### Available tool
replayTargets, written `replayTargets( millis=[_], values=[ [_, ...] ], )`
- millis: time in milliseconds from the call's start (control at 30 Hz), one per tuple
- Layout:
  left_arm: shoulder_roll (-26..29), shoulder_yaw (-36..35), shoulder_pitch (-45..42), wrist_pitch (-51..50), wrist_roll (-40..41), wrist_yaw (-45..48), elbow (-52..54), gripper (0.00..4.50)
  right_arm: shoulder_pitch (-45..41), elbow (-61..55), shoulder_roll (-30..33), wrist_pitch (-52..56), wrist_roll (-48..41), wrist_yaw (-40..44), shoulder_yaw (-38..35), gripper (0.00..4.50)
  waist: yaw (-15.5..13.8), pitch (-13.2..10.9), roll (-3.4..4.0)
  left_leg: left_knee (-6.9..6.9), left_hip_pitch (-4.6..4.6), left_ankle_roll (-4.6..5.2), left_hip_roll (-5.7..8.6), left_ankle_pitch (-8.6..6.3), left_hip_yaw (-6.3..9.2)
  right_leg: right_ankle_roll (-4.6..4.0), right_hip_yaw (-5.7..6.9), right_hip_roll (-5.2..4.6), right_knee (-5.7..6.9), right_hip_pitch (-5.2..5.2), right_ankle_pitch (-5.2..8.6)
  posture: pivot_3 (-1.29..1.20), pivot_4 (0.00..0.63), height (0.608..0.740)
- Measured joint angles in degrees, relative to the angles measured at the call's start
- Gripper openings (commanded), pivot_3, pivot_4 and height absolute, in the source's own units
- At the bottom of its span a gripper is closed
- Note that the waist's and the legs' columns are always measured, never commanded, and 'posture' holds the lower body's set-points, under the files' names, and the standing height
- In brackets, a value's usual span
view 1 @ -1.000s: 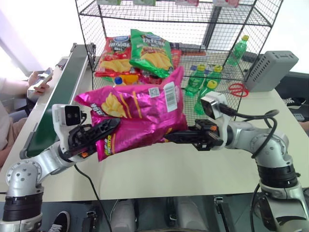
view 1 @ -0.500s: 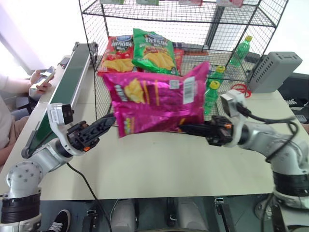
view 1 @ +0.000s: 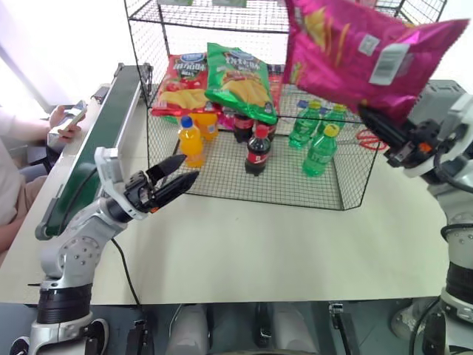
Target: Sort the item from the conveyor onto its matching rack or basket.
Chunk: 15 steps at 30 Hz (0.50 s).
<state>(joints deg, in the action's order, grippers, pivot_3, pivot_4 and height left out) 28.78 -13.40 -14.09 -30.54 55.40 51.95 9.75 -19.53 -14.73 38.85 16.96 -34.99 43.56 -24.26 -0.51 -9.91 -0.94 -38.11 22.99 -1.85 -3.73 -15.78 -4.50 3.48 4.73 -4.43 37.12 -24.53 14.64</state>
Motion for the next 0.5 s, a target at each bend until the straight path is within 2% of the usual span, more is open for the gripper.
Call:
replayTargets(
  millis=[167, 300, 500],
  values=[
    [-0.2, 1.1, -0.5, 0.9, -2.0, 1.1, -1.1, 4.50, 0.9, 3.4, 2.4, -11.9, 13.0, -0.5, 4.0, 0.12, 0.0, 0.0, 0.00, 0.00, -0.01, 0.00, 0.01, 0.00, -0.02, 0.00, 0.00, -0.01, 0.00, 0.00, 0.00, 0.00, 0.150, 0.740],
    [-0.2, 1.3, -1.4, 3.8, -5.8, 2.5, -2.0, 4.50, -0.2, 11.1, 3.4, -24.1, 27.0, -6.3, 7.3, 0.12, -0.1, 0.0, 0.00, -0.01, 0.00, -0.01, 0.01, 0.00, -0.04, 0.01, -0.01, -0.02, -0.01, 0.00, 0.00, 0.00, 0.150, 0.740],
    [-0.3, 2.5, 0.1, 6.6, -9.8, 4.1, -1.6, 4.50, -4.5, 20.9, 7.8, -35.2, 45.4, -19.6, 9.7, 0.12, 0.0, 0.0, 0.04, 0.00, 0.02, -0.04, 0.00, 0.02, -0.05, 0.01, -0.01, -0.03, 0.00, -0.04, 0.01, 0.00, 0.150, 0.740]
  ],
)
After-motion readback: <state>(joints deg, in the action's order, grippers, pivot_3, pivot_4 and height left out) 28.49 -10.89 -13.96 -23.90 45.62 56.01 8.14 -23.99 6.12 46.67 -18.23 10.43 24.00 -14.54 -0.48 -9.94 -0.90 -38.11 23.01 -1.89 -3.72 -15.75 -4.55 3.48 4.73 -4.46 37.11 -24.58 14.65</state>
